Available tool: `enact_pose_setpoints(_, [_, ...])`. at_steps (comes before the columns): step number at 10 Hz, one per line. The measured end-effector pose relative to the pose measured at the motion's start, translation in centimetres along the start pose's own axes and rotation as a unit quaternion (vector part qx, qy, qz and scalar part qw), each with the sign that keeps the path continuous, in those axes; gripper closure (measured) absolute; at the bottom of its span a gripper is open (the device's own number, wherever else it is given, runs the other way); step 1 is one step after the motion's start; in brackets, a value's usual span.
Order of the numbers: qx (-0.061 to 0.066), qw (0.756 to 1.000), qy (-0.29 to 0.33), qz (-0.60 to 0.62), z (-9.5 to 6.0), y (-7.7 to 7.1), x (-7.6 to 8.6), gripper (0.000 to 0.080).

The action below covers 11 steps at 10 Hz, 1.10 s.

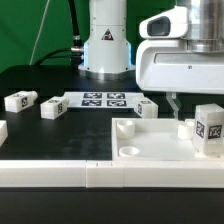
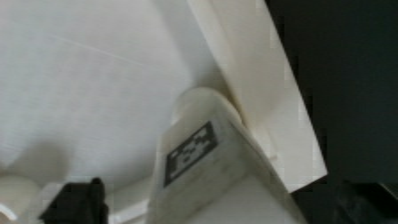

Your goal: Assemble one leg

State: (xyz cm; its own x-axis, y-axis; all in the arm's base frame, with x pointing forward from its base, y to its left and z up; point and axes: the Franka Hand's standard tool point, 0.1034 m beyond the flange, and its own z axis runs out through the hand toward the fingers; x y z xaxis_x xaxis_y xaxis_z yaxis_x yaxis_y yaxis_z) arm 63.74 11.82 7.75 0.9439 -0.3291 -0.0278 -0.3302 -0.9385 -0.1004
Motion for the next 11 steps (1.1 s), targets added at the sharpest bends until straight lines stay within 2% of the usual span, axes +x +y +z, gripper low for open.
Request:
enact_pose_setpoints(4, [0.0,0.987,0.001,-0.161,-0.05,-0.3,-0.05,0.0151])
enact_pose_setpoints(6, [0.0,0.98,0.002,-0.198,-0.06,-0.29,-0.01,0.0151])
enact_pose_setpoints(7, [0.0,0.98,0.002,-0.198,-0.06,-0.28,-0.01,0.0246])
enact_pose_setpoints(8, [0.0,0.98,0.002,-0.198,-0.06,-0.28,-0.01,0.0246])
enact_pose_setpoints(9, [0.0,0.981,0.002,-0.195,-0.06,-0.28,-0.01,0.0428])
enact_pose_setpoints(10, [-0.001,0.984,0.002,-0.178,-0.07,-0.06,0.11,0.0506])
enact_pose_setpoints(11, [-0.001,0.984,0.002,-0.177,-0.06,0.0,0.13,0.0506])
